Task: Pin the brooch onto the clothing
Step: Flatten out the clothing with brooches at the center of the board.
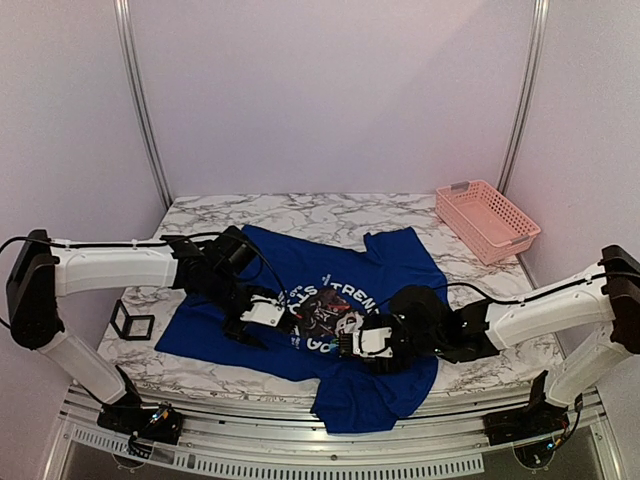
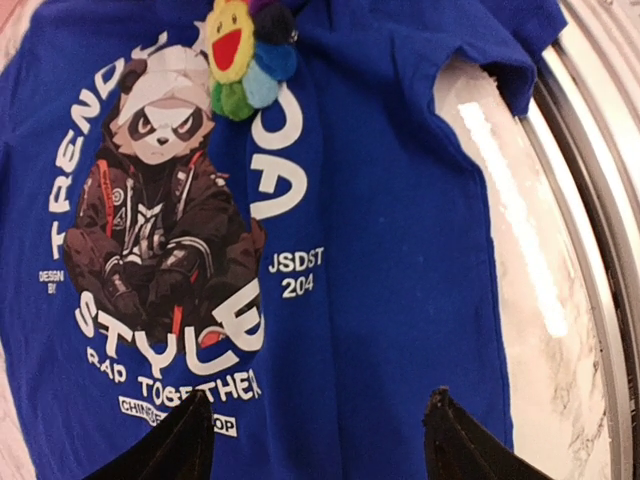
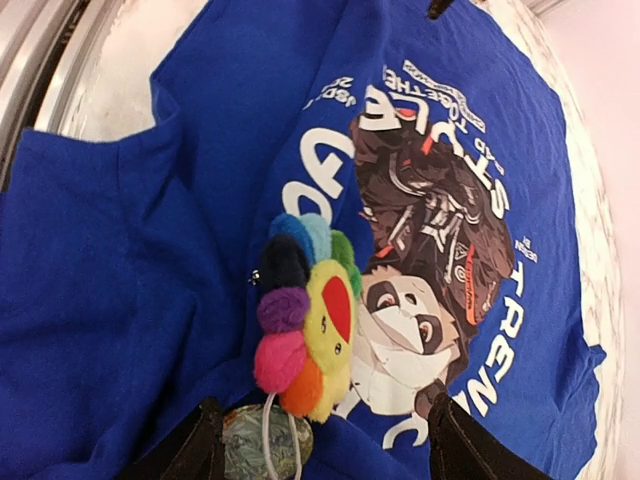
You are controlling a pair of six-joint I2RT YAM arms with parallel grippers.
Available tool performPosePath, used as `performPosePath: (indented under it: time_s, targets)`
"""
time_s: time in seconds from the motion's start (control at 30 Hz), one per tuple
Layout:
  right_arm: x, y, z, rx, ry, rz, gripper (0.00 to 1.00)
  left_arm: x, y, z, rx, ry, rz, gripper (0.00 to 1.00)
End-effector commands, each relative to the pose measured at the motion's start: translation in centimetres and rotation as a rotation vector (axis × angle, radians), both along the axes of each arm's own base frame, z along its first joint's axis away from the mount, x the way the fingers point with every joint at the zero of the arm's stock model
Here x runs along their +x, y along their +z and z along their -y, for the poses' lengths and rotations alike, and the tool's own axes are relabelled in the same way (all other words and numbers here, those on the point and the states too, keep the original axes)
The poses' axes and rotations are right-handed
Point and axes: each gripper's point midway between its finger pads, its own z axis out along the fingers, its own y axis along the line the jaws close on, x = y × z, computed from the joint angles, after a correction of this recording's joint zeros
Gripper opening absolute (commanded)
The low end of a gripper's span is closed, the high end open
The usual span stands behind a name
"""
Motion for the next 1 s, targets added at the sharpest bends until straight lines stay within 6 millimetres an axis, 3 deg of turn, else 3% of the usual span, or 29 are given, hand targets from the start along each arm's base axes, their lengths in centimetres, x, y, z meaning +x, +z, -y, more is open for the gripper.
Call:
performPosePath:
  time_s: [0.0,0.1,0.23,0.3,0.37,0.47,0.57,0.77,0.83,0.97]
  targets:
    - [-0.7,4.2,0.4,0.102,-0.053,-0.125,0.68,1.5,0.0,-2.0,0.052,0.086,0.048,0.71]
    - [0.6,6.0,1.0,0.205,-0.120,-0.278,0.68,2.6,-0.4,-3.3,0.077,0.151,0.052,0.68]
    - [5.5,6.3,3.6,0.334,-0.412,-0.423,0.66,3.8,-1.4,-5.3,0.130,0.179,0.136,0.64]
    - [8.6,6.2,5.9,0.385,-0.596,-0.442,0.61,4.5,-1.8,-6.2,0.157,0.210,0.162,0.62]
    - [11.1,4.9,8.6,0.398,-0.816,-0.482,0.52,4.6,-2.1,-7.0,0.173,0.222,0.169,0.61]
    - [12.5,2.7,11.0,0.373,-1.000,-0.485,0.48,4.5,-2.5,-7.6,0.190,0.222,0.188,0.60]
    - [13.2,0.2,12.0,0.353,-1.100,-0.533,0.46,4.5,-2.9,-8.0,0.196,0.233,0.204,0.60]
    - [16.3,-4.2,13.3,0.237,-1.275,-0.592,0.43,4.4,-3.1,-8.1,0.193,0.228,0.217,0.60]
    - [16.9,-6.5,13.5,0.170,-1.305,-0.619,0.43,4.4,-3.0,-8.2,0.195,0.227,0.219,0.60]
    - [19.5,-8.4,14.3,0.134,-1.347,-0.604,0.43,3.7,-3.5,-8.7,0.205,0.214,0.215,0.60]
